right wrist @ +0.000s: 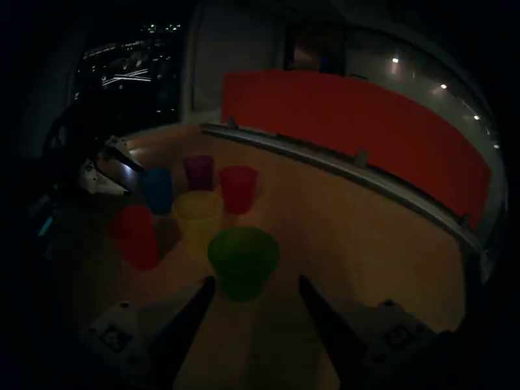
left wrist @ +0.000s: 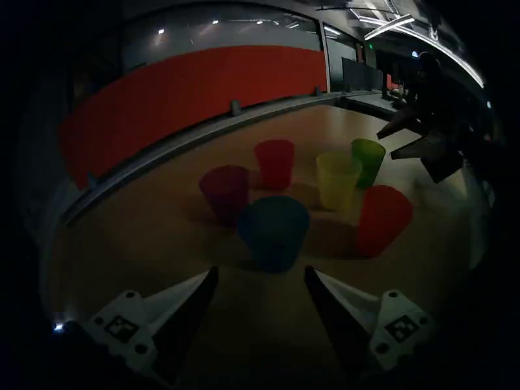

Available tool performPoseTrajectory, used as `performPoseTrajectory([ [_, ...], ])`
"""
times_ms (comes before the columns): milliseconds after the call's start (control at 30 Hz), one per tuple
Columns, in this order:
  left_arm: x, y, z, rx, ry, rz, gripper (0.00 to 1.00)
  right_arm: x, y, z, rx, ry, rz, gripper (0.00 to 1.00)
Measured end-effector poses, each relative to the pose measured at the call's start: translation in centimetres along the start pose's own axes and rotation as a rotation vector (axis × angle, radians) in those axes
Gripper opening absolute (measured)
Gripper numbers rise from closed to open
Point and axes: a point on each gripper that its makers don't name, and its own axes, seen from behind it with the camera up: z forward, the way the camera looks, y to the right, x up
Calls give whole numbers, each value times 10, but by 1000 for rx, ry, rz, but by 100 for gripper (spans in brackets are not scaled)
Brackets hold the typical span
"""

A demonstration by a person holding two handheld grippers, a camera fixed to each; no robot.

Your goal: Pour water

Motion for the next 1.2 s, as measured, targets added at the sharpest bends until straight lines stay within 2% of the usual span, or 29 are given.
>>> performPoseTrajectory([
  [300,7,-16,-27,89,73,-50,98,15,-3,-23,-56,69,38,100],
  [500,16,-30,-48,155,154,-90,98,32,5,-37,-131,129,64,100],
  [700,27,-48,-69,226,250,-165,98,58,17,-50,-231,227,110,100],
  [900,41,-61,-89,285,359,-236,98,80,27,-62,-323,318,125,99],
  [1100,56,-72,-109,353,466,-273,98,101,37,-75,-409,422,139,99],
  [1200,63,-74,-116,378,513,-289,98,107,43,-80,-444,466,165,99],
])
